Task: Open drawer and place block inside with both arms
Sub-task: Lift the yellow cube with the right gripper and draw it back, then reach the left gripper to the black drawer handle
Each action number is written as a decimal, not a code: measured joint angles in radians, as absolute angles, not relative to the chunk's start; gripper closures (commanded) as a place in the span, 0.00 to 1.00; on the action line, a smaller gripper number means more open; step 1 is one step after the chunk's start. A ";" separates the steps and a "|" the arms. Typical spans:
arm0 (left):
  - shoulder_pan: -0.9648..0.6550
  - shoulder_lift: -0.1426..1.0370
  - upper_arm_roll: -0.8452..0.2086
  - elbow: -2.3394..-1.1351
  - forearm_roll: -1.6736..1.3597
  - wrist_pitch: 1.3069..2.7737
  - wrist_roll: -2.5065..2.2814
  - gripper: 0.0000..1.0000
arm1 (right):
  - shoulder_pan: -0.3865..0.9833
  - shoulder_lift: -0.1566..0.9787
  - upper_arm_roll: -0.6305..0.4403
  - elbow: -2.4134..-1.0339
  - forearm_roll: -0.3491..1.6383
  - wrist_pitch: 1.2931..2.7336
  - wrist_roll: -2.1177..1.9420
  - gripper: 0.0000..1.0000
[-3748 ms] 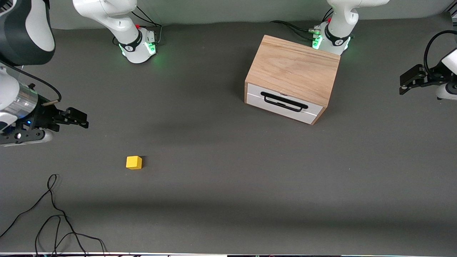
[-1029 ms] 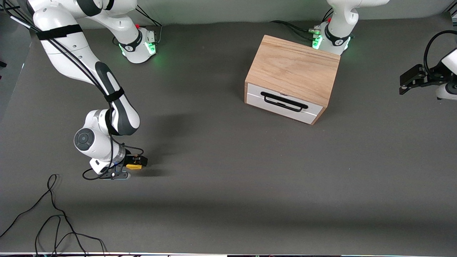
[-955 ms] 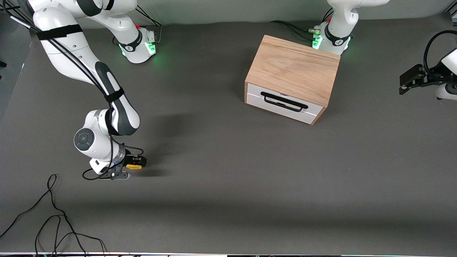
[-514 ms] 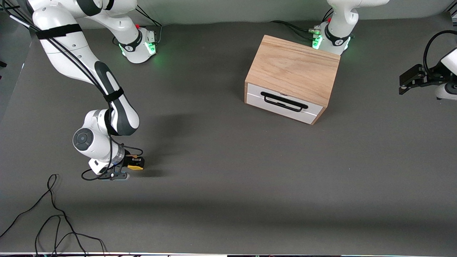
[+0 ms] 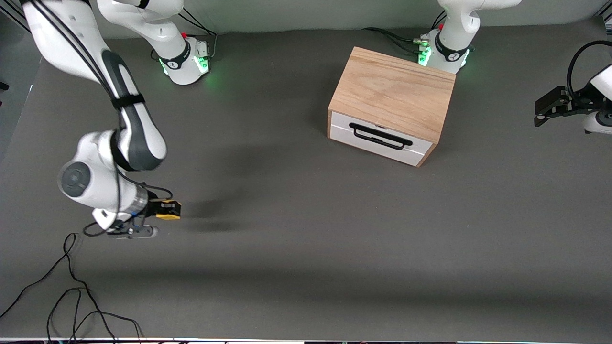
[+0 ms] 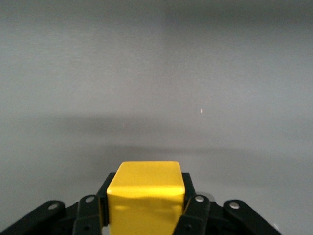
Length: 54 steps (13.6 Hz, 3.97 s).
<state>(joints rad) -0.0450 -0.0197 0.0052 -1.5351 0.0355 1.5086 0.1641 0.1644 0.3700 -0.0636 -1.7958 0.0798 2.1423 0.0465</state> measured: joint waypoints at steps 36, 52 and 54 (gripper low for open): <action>-0.153 0.170 -0.208 -1.537 -0.023 1.605 -1.388 0.00 | 0.163 -0.062 -0.165 -1.746 0.014 1.646 0.063 0.85; -0.351 0.524 -0.215 -1.544 -0.013 1.611 -1.588 0.00 | 0.163 -0.059 -0.165 -1.768 0.014 1.647 0.075 0.85; -0.363 0.531 -0.215 -1.562 -0.013 1.606 -1.589 0.00 | 0.163 -0.058 -0.165 -1.768 0.014 1.647 0.075 0.85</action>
